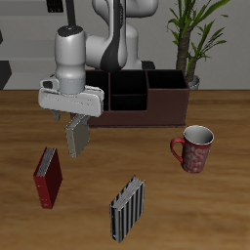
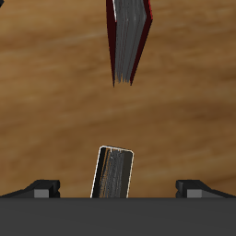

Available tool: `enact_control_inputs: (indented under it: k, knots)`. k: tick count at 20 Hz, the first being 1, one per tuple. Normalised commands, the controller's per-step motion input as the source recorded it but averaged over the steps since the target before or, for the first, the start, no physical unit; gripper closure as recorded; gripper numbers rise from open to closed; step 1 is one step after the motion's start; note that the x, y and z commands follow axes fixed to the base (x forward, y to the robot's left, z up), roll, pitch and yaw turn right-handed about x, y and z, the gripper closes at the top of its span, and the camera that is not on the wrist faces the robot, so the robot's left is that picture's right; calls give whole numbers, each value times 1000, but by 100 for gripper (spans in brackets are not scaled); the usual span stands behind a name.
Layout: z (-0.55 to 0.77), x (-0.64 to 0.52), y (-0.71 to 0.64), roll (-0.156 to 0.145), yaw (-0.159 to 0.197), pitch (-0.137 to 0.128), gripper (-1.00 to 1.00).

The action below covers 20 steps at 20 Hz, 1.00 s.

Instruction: Place the yellow book into the back desk caddy's front compartment and place the red mug into the back desk caddy's right compartment

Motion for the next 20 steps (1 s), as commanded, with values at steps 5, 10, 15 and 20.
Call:
enact_control_inputs:
  k: [5,10,15,20]
  knots:
    - [-291,-61,5,7,-45,-9,-100]
    - [-235,10,-3,-3,-25,22,-100]
    - [-239,34,3,-13,-22,28,-100]
    - [-237,12,13,20,-28,36,100]
